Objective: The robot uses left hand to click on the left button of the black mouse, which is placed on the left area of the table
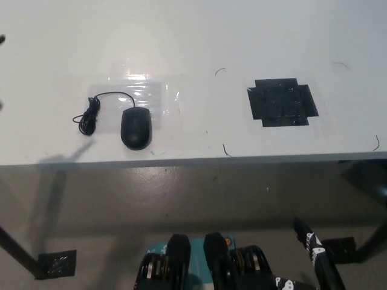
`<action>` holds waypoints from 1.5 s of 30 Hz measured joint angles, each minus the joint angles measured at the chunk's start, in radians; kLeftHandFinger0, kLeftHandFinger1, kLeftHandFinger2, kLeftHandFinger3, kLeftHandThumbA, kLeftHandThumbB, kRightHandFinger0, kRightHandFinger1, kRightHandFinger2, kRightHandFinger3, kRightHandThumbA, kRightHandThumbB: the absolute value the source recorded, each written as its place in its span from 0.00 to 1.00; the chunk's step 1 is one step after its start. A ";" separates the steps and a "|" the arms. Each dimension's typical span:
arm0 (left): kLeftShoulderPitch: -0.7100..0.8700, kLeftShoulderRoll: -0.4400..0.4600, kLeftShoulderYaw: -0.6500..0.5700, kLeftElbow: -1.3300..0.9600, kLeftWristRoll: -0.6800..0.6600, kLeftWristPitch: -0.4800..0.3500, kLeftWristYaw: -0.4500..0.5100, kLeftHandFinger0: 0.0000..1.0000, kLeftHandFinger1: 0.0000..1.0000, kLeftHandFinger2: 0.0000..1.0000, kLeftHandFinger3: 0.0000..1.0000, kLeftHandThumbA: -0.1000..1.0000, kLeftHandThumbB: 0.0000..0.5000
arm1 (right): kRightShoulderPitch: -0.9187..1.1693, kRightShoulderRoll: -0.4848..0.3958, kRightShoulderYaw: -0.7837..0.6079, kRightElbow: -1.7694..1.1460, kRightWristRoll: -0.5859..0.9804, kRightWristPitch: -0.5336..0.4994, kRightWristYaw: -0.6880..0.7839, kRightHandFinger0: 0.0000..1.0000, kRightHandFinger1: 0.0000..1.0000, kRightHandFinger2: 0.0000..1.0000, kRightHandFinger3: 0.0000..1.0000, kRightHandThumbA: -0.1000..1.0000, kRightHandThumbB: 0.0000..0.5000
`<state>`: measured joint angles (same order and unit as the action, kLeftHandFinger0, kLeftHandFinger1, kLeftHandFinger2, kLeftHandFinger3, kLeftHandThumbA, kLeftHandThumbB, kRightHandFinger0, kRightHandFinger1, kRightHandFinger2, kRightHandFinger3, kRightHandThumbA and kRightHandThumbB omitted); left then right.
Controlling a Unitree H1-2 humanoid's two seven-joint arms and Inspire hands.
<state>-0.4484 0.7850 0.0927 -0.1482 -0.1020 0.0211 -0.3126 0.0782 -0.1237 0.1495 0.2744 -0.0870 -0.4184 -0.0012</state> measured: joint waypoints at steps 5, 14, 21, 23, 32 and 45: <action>-0.179 0.025 -0.140 0.105 0.009 0.098 -0.100 0.00 0.00 0.10 1.00 1.00 0.81 | 0.000 0.003 0.000 0.004 0.000 0.000 0.000 1.00 1.00 1.00 1.00 1.00 0.40; -0.425 0.004 -0.390 0.294 0.024 0.280 -0.278 0.00 0.01 0.20 1.00 1.00 0.67 | 0.005 0.009 -0.003 0.014 0.000 0.000 0.000 1.00 1.00 1.00 1.00 1.00 0.37; -0.578 -0.098 -0.520 0.576 0.021 0.374 -0.410 0.00 0.00 0.14 1.00 1.00 0.77 | 0.010 0.010 -0.012 0.009 0.001 -0.001 0.000 1.00 1.00 1.00 1.00 1.00 0.31; -0.623 -0.137 -0.539 0.657 0.020 0.395 -0.451 0.00 0.00 0.26 1.00 1.00 0.83 | 0.011 0.008 -0.015 0.006 0.002 -0.001 0.000 1.00 1.00 1.00 1.00 1.00 0.30; -0.764 -0.202 -0.606 0.895 0.045 0.425 -0.576 0.04 0.07 0.42 1.00 1.00 0.99 | 0.009 0.001 -0.020 0.006 0.003 -0.001 0.001 1.00 1.00 1.00 1.00 1.00 0.32; -0.873 -0.235 -0.672 1.047 0.152 0.434 -0.664 0.00 0.09 0.39 1.00 1.00 0.91 | 0.002 -0.004 -0.022 0.006 0.002 -0.002 0.001 1.00 1.00 1.00 1.00 1.00 0.35</action>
<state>-1.3215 0.5496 -0.5789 0.8987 0.0503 0.4555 -0.9767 0.0802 -0.1279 0.1277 0.2803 -0.0848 -0.4203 -0.0005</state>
